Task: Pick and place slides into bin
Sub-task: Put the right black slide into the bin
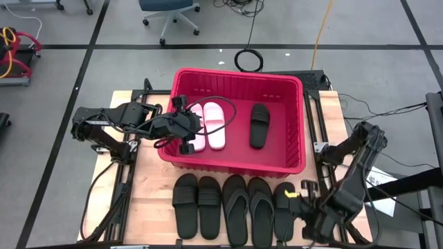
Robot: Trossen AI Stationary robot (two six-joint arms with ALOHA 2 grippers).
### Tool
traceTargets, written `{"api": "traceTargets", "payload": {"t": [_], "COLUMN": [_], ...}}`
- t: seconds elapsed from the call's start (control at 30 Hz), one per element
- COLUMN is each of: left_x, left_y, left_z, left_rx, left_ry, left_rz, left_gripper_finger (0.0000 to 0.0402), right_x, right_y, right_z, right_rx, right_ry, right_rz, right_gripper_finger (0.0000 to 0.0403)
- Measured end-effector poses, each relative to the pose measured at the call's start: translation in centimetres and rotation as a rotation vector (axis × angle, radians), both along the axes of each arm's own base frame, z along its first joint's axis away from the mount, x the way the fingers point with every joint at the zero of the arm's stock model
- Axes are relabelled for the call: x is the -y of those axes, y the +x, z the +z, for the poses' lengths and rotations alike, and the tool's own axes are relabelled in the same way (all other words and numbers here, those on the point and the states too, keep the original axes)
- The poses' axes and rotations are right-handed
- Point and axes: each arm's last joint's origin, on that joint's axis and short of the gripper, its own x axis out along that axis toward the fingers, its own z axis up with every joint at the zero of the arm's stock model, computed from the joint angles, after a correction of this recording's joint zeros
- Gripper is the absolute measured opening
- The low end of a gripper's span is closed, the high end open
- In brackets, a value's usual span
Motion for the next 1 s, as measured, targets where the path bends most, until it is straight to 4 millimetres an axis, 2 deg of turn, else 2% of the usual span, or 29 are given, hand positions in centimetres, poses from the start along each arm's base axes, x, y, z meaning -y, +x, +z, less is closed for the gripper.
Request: {"api": "traceTargets", "payload": {"t": [0.23, 0.47, 0.67, 0.87, 1.0], "left_x": [0.2, 0.2, 0.3, 0.3, 0.3], "left_y": [0.0, 0.0, 0.0, 0.0, 0.0], "left_z": [-0.1, -0.1, -0.1, -0.1, -0.1], "left_rx": [-0.019, -0.022, -0.021, -0.022, -0.021], "left_ry": [-0.034, -0.035, -0.037, -0.041, -0.042], "left_rz": [-0.067, -0.076, -0.079, -0.082, -0.081], "left_gripper_finger": [0.0147, 0.0147, 0.0147, 0.0147, 0.0147], "right_x": [-1.7, -2.4, -2.5, -2.3, -1.5], "right_y": [0.4, 1.0, 1.1, 0.7, 0.7], "right_z": [-2.3, -3.5, -4.8, -8.7, -10.9], "right_rx": [-0.061, -0.083, -0.108, -0.131, -0.154], "right_ry": [-0.054, -0.104, -0.148, -0.189, -0.213], "right_rz": [-0.125, -0.056, -0.04, 0.017, -0.028], "right_gripper_finger": [0.0, 0.0006, 0.0054, 0.0114, 0.0126]}}
